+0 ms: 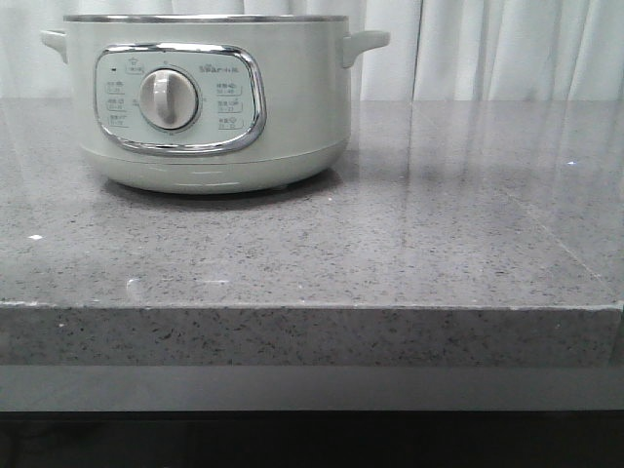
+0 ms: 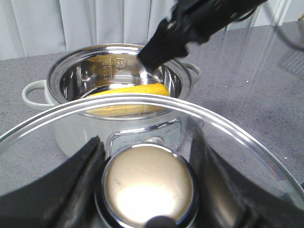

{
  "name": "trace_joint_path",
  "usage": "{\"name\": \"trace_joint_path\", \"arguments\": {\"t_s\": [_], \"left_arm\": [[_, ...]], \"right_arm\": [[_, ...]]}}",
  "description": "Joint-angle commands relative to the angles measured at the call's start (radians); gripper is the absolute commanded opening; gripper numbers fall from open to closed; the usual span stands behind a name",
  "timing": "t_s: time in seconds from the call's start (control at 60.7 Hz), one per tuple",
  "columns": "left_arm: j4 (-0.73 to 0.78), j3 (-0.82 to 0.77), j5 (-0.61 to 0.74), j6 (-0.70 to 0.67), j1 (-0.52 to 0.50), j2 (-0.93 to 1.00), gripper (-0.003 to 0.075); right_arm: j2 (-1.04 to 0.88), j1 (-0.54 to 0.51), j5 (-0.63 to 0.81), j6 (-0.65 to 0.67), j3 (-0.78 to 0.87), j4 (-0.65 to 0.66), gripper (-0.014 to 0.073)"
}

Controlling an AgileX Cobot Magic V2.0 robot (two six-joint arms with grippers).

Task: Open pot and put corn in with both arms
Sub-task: 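Lower the corn into the pot and open the right gripper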

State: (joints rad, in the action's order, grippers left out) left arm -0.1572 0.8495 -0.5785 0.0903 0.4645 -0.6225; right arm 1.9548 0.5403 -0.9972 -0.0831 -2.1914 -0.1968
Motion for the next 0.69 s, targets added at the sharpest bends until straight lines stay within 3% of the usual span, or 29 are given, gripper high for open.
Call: {"name": "trace_joint_path", "arguments": {"t_s": [0.0,0.115,0.676], "left_arm": [[-0.013,0.039,0.149,0.001,0.005,0.006,0.0209],[-0.013,0.039,0.149,0.001,0.005,0.006,0.0209],[-0.013,0.039,0.149,0.001,0.005,0.006,0.0209]], "right_arm": [[-0.133,-0.014,0.021,0.022,-0.007,-0.012,0.0520],[-0.232,-0.015,0.041,0.027,0.084,-0.012,0.0520],[-0.870,-0.015,0.318,0.023,0.833,-0.012,0.0520]]}}
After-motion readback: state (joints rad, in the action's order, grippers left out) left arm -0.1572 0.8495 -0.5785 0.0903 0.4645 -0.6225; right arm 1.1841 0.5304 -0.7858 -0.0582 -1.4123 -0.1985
